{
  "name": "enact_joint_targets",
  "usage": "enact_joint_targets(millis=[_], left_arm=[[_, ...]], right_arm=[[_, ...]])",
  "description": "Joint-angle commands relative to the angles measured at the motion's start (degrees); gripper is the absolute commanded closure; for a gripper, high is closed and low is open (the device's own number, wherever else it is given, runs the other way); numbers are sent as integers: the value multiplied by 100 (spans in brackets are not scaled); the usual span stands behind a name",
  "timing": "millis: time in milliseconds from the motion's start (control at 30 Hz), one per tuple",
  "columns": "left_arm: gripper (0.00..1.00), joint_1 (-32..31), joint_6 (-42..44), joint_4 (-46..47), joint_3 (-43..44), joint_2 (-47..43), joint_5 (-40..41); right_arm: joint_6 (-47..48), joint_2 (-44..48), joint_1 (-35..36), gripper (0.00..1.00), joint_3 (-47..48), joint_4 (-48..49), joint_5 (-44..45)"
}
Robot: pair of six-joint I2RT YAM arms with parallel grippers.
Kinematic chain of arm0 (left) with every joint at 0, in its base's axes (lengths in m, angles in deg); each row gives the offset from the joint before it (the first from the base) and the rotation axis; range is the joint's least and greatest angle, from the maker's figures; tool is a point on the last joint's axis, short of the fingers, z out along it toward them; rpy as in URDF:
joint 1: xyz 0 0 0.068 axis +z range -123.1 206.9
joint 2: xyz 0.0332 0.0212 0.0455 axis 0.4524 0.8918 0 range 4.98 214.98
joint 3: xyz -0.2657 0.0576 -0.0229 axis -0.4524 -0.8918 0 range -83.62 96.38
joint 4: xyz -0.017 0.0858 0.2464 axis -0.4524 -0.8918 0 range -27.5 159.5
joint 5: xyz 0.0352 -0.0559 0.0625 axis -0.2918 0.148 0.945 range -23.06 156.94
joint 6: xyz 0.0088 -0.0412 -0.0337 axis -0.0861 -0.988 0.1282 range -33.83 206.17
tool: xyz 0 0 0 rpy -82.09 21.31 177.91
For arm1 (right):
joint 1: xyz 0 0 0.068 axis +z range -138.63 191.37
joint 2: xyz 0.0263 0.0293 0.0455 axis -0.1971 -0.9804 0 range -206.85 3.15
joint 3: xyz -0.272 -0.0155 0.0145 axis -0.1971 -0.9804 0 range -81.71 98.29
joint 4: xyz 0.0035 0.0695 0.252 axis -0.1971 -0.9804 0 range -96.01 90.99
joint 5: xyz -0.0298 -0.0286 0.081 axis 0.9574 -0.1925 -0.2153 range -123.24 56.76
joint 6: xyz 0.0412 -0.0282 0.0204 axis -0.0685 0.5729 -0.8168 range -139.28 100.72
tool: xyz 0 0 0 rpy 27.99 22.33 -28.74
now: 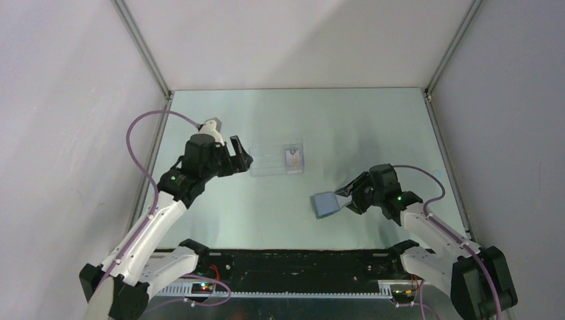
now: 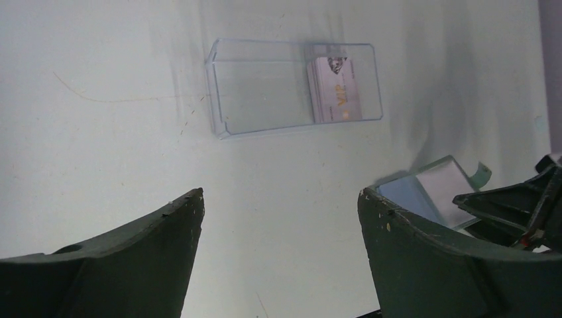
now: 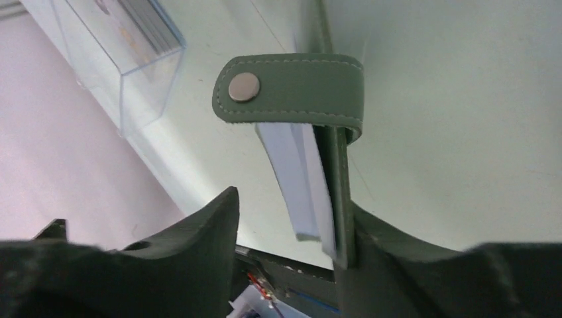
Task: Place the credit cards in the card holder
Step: Place the card holder at the center of the board.
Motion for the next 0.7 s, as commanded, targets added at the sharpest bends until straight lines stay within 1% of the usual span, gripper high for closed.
enact_joint_targets(millis=[0,33,67,133,200,300,333,400,467,567,667], left_arm=[[10,6,-98,351,38,-180,-88],[10,6,-109,348,47,-188,-88],[10,6,-109,346,43,-189,-88],[10,7,-133,346,48,-183,-88],[9,3,-163,350,62,-170,-88],[8,2,-189,348,108,-96,-88],[7,3,-202,346,118,-46,-88],[5,0,-268,338,169,65,-80],[1,9,-432,309,229,223,-197],[0,6,-435,298,391,508,-628],[0,6,-419,300,508,834,-830]], right_arm=[[-413,278,51,34,-3,-630,52],[-489,434,37,30,-3,-723,65],[-520,520,27,22,-3,-927,97],[-602,758,-20,13,-3,-1247,85],[-624,984,-99,9,6,-1575,-19],[-520,1074,-226,6,136,-2153,-113],[-466,1064,-271,5,194,-2488,-113],[-189,1018,-295,5,542,-2941,9],[254,977,-302,4,818,-3321,218],[772,921,-299,5,1206,-3584,607],[1474,681,-294,5,1660,-3486,689]])
